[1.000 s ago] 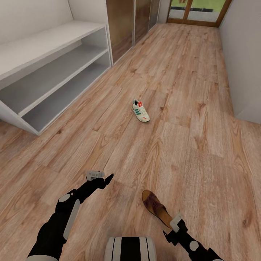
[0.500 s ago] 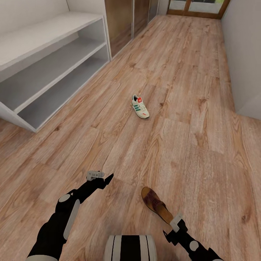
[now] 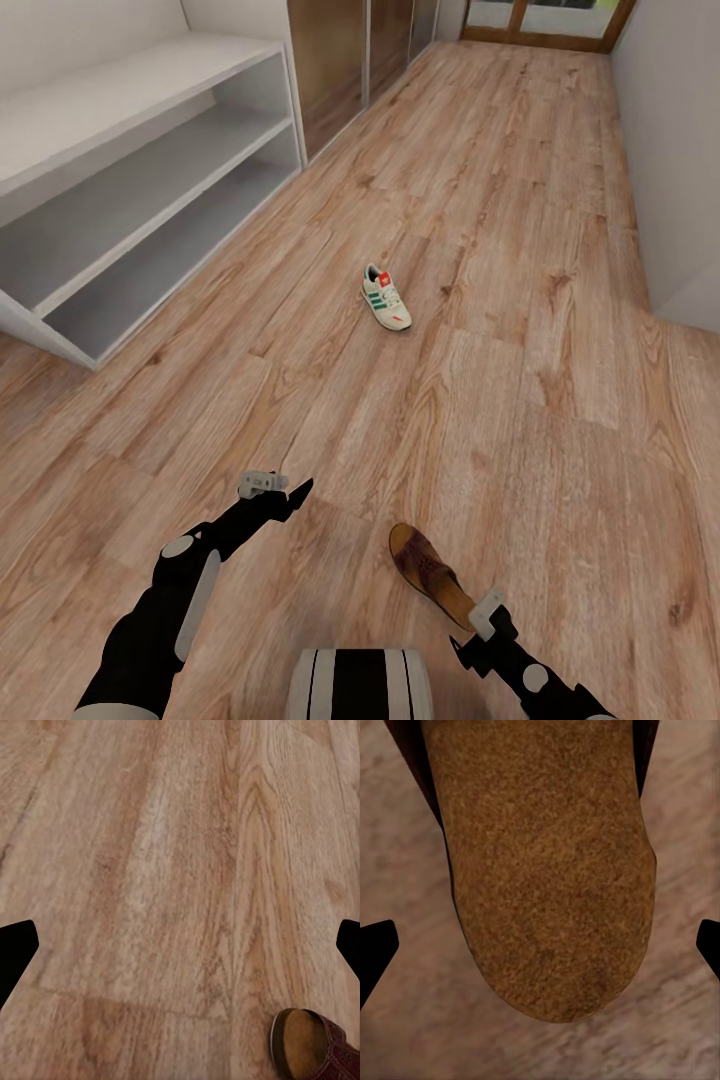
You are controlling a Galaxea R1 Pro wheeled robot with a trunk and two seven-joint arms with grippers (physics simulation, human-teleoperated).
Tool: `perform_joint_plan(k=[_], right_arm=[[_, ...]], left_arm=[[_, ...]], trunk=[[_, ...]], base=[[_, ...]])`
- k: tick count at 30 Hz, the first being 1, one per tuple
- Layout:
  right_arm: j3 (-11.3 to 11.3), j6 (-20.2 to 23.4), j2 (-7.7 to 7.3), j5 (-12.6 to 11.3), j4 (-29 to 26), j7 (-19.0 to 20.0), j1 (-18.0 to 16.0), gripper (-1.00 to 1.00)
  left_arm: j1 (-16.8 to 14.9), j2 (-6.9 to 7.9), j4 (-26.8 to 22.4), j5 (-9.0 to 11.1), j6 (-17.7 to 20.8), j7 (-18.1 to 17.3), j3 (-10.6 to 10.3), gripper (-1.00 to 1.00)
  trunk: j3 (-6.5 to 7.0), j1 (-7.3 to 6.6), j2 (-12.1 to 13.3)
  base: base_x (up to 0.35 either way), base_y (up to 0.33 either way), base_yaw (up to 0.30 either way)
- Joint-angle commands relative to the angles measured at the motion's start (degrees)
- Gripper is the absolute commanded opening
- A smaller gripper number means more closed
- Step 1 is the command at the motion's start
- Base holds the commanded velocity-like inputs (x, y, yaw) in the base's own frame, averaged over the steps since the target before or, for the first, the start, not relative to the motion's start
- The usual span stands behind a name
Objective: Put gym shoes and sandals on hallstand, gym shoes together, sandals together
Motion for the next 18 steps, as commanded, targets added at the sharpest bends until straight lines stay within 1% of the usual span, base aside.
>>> perform_joint_plan(k=[1, 12, 18], right_arm=[[-0.49, -0.19, 0.01, 0.12, -0.03, 0.47, -0.01, 1.00], [-0.49, -0.21, 0.01, 0.12, -0.03, 0.47, -0.01, 1.00], [-0.48, -0.22, 0.01, 0.12, -0.03, 0.44, -0.01, 1.00]], left_arm=[[-0.02, -0.06, -0.03, 0.48, 0.55, -0.31, 0.17, 1.00], [-0.02, -0.06, -0.03, 0.48, 0.55, -0.36, 0.22, 1.00], [-0.02, -0.06, -0.03, 0.48, 0.55, -0.35, 0.24, 1.00]], trunk=[[-0.03, -0.01, -0.01], [-0.03, -0.01, -0.01], [-0.03, -0.01, -0.01]], base=[[0.011, -0.003, 0.000], [0.004, -0.001, 0.000], [0.062, 0.000, 0.000]])
